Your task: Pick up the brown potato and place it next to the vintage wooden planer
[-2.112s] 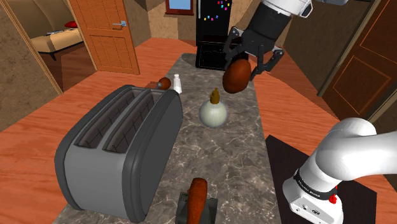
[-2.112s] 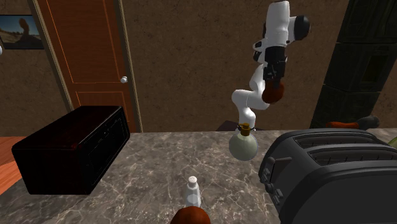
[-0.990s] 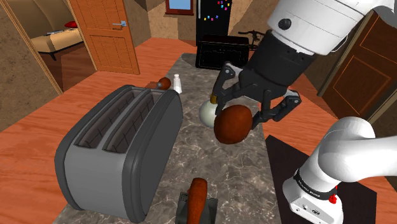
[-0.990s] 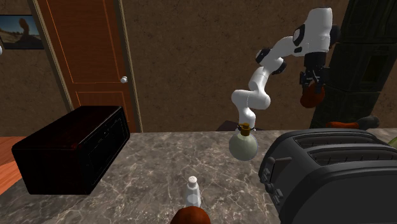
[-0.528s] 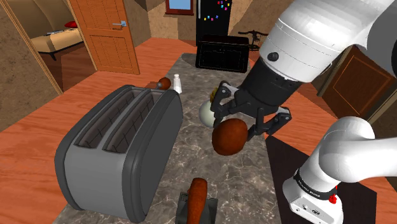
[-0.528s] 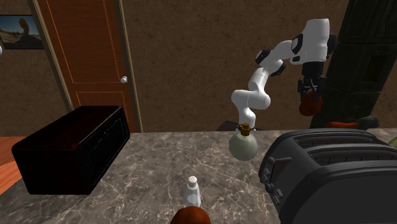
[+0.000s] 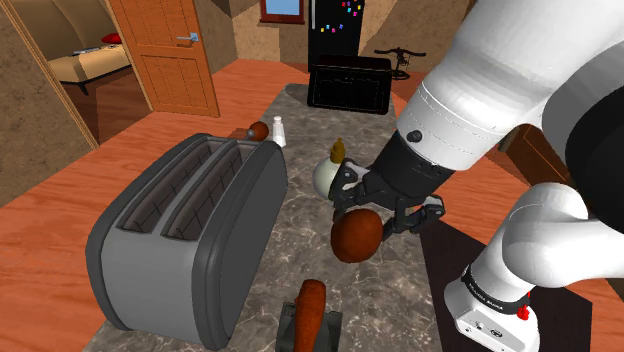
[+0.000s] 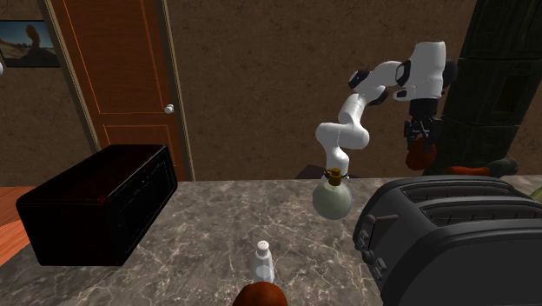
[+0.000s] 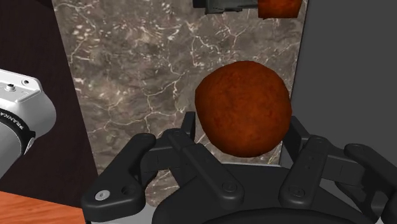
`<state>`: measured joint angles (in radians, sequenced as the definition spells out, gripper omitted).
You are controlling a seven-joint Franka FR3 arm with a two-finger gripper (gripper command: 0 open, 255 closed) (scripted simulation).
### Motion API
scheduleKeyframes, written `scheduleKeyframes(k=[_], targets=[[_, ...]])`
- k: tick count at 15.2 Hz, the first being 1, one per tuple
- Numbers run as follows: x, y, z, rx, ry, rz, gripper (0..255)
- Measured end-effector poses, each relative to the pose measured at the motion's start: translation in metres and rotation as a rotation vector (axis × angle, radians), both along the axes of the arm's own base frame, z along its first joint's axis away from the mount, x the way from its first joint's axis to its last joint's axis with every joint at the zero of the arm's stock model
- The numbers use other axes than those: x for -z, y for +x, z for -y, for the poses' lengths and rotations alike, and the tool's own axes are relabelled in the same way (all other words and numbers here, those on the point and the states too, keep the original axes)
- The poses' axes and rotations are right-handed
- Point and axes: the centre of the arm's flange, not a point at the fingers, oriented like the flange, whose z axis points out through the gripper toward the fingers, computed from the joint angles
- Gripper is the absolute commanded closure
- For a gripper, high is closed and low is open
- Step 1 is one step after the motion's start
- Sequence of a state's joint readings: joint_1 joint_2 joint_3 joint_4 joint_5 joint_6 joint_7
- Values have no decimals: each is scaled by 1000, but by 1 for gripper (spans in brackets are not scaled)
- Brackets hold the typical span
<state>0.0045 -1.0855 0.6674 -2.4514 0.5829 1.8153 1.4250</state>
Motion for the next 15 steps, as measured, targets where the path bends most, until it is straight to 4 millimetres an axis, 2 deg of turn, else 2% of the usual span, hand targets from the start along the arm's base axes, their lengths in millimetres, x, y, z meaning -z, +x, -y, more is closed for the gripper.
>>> scheduleKeyframes(k=[15], targets=[[80,-1,2,0,0,0,255]])
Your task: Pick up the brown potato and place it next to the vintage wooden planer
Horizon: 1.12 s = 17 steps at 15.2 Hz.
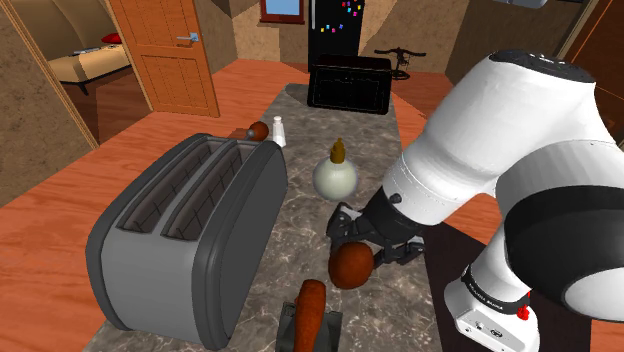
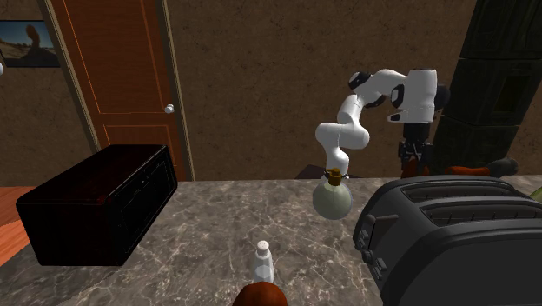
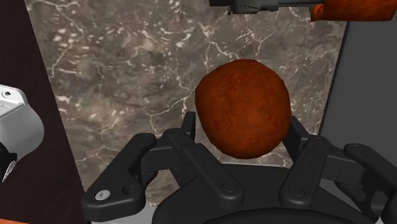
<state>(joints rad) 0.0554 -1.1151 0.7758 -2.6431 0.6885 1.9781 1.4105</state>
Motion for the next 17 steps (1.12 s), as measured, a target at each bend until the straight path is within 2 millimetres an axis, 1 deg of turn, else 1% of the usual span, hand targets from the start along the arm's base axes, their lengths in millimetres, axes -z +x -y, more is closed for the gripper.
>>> scheduleKeyframes(k=[12,14,17], targets=[[61,0,1,0,0,0,255],[69,0,-1,-3,6,7,255],[72,0,-2,-4,9,10,255]])
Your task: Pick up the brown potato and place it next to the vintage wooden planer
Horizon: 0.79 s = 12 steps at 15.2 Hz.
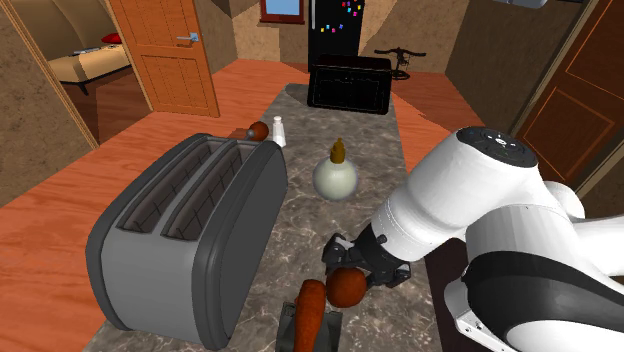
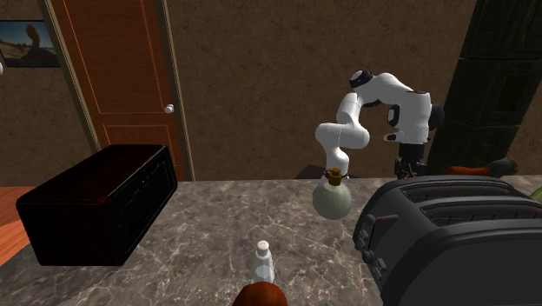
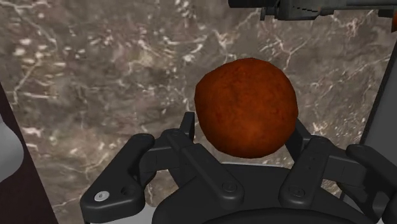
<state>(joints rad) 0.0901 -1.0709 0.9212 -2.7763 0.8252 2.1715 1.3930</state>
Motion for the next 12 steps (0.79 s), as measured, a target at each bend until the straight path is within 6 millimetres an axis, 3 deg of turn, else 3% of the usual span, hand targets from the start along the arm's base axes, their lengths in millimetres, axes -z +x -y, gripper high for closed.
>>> scheduleKeyframes(k=[3,4,10,12], targets=[[1,0,0,0,0,0,255],[1,1,0,0,0,-1,0],[5,1,2,4,-8,-10,0],[-11,-4,3,4,-7,-8,0]])
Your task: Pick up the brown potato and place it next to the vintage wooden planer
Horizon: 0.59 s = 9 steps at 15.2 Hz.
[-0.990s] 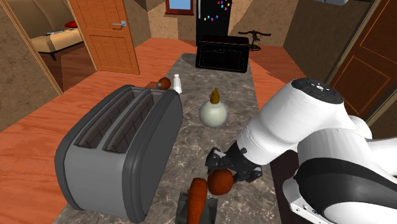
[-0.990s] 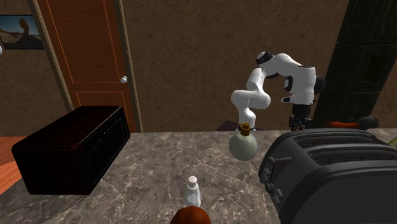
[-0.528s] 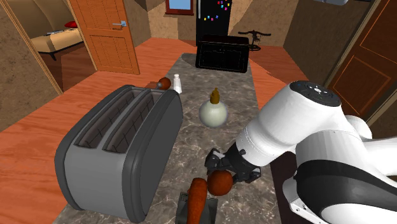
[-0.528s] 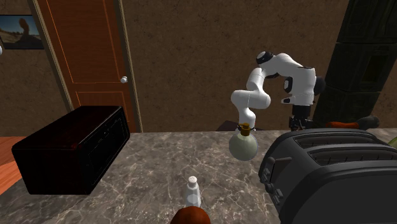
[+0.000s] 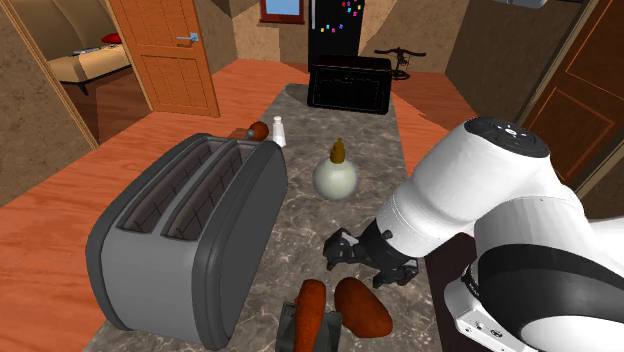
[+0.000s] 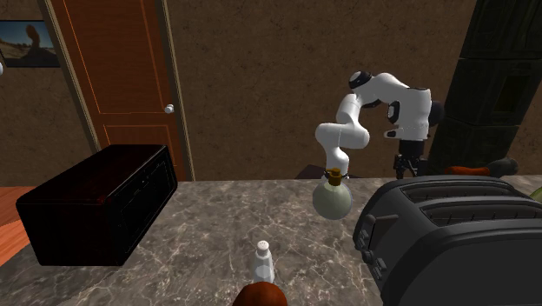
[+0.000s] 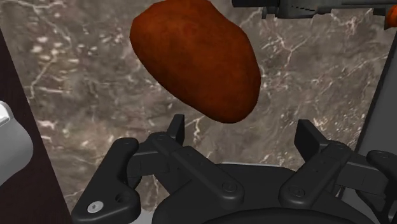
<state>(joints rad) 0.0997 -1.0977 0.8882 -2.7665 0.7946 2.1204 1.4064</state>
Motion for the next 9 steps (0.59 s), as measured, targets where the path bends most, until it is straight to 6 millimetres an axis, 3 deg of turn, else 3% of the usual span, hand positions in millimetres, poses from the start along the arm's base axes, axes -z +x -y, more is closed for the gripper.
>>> scheduleKeyframes(k=[3,9], targets=[[-25,-8,7,-1,0,-1,0],[-31,-10,6,0,-1,-1,0]])
